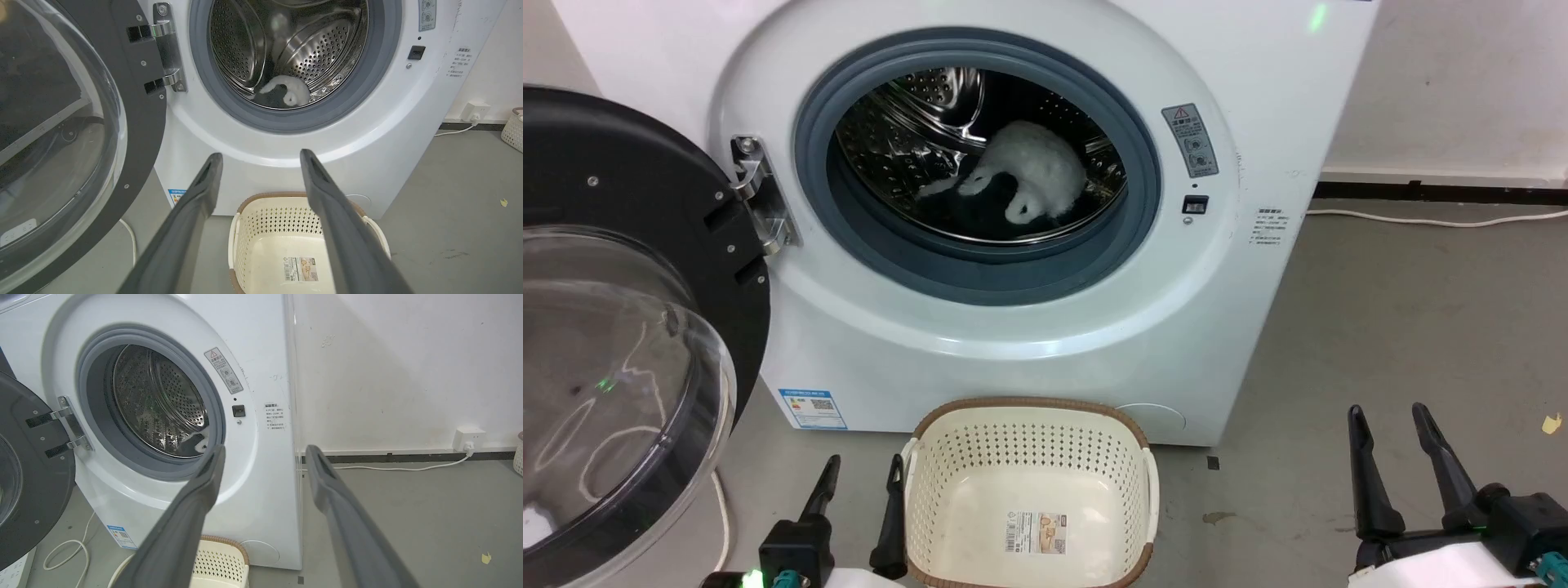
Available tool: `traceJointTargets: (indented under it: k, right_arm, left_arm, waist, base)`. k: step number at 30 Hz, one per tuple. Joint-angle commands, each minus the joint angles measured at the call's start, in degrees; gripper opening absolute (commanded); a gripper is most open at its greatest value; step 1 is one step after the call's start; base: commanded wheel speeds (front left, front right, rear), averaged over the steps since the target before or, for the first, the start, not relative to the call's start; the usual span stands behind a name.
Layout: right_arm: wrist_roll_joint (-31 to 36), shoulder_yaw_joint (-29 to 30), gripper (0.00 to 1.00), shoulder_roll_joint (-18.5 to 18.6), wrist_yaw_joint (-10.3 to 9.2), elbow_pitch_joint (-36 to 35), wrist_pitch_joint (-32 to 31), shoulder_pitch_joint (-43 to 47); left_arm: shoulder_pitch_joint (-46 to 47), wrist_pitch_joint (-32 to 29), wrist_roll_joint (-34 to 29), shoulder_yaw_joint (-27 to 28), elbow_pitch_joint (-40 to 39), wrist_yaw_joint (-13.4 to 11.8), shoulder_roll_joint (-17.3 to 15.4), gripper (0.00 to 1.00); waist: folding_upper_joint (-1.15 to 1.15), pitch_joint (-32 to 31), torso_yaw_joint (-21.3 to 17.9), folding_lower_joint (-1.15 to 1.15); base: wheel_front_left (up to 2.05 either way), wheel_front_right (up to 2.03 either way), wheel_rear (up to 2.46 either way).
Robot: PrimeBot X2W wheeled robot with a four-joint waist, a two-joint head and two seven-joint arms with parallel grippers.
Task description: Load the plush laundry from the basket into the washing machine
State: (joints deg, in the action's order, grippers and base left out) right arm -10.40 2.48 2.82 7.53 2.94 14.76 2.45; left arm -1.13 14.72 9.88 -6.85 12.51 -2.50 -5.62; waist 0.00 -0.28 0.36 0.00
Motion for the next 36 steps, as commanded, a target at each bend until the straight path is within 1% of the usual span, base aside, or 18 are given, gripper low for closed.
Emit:
traceJointTargets:
  k: [1,5,6,36]
  right_arm:
    - [0.2,0.0,1.00,0.1,-0.04,0.2,0.2,1.0]
    - [0.0,0.0,1.00,0.1,-0.04,0.5,0.2,0.8]
    - [-0.1,0.0,0.00,0.0,0.00,0.4,0.0,0.0]
    - [2.1,-0.5,0.00,0.0,-0.01,-0.3,-3.1,-0.5]
  left_arm:
    - [-0.4,0.3,-0.5,0.2,-0.5,0.2,0.5,1.00]
    - [0.0,0.3,-1.2,0.8,-0.6,0.7,1.2,1.00]
    - [0.0,0.0,-0.7,0.7,-0.3,0.7,1.2,0.00]
    - [0.2,-3.2,-2.6,1.9,-2.8,1.0,1.5,0.00]
  waist:
    - [0.00,0.1,0.2,0.00]
    - [0.00,0.3,0.4,0.00]
    - [0.00,0.3,0.4,0.01]
    - [0.00,0.3,0.2,0.01]
  base:
    - [0.00,0.00,0.00]
    - [0.00,0.00,0.00]
    - [0.00,0.00,0.00]
    - [0.00,0.00,0.00]
